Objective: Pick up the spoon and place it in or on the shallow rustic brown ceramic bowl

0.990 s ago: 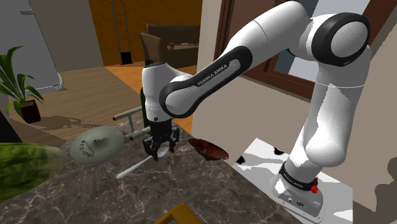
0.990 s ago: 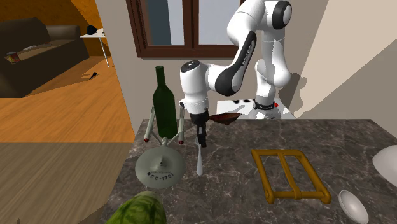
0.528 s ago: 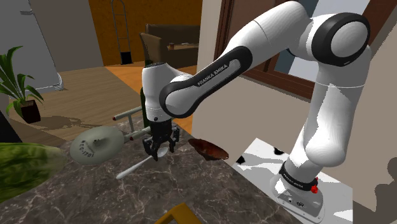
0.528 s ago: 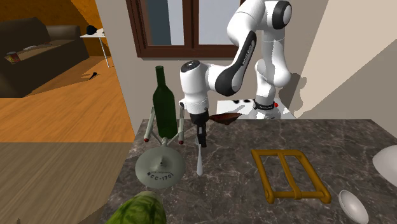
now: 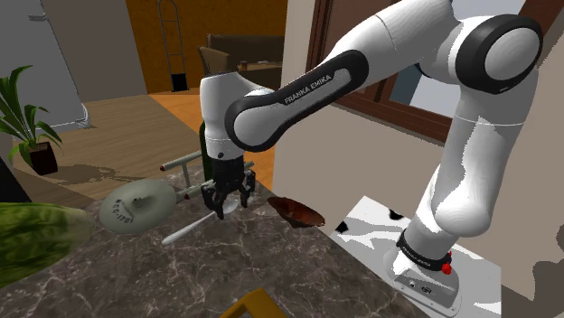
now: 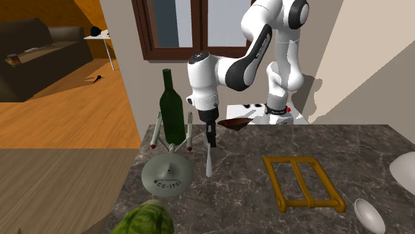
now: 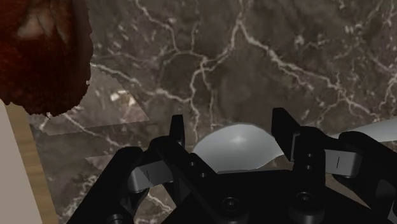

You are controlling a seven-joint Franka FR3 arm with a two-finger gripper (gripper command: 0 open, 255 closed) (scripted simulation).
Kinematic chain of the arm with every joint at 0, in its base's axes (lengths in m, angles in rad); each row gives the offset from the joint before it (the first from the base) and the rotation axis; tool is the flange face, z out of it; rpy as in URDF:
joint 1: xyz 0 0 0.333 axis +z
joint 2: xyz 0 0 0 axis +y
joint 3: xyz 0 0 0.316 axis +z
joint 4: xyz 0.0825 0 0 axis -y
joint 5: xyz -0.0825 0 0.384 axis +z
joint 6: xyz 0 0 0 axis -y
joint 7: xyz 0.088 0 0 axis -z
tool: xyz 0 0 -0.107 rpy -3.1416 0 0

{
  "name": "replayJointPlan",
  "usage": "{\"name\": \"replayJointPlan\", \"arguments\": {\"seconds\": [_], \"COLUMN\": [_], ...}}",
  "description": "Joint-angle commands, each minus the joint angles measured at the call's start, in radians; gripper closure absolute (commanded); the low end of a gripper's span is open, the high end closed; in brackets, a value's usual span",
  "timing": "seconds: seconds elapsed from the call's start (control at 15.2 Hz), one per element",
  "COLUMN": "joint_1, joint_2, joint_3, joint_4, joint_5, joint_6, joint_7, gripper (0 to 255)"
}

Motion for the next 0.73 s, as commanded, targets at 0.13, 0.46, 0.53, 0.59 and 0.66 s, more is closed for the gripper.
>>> {"name": "replayJointPlan", "arguments": {"seconds": [0.13,0.46,0.53,0.59,0.66], "joint_1": [-0.004,-0.008,-0.009,-0.009,-0.010], "joint_2": [-0.026,-0.054,-0.059,-0.063,-0.068], "joint_3": [0.002,0.004,0.004,0.004,0.004], "joint_4": [0.028,0.066,0.074,0.082,0.091], "joint_5": [0.012,0.025,0.027,0.029,0.031], "joint_6": [-0.051,-0.114,-0.127,-0.140,-0.152], "joint_7": [-0.004,-0.007,-0.007,-0.008,-0.008], "gripper": [255,255,255,255,255]}}
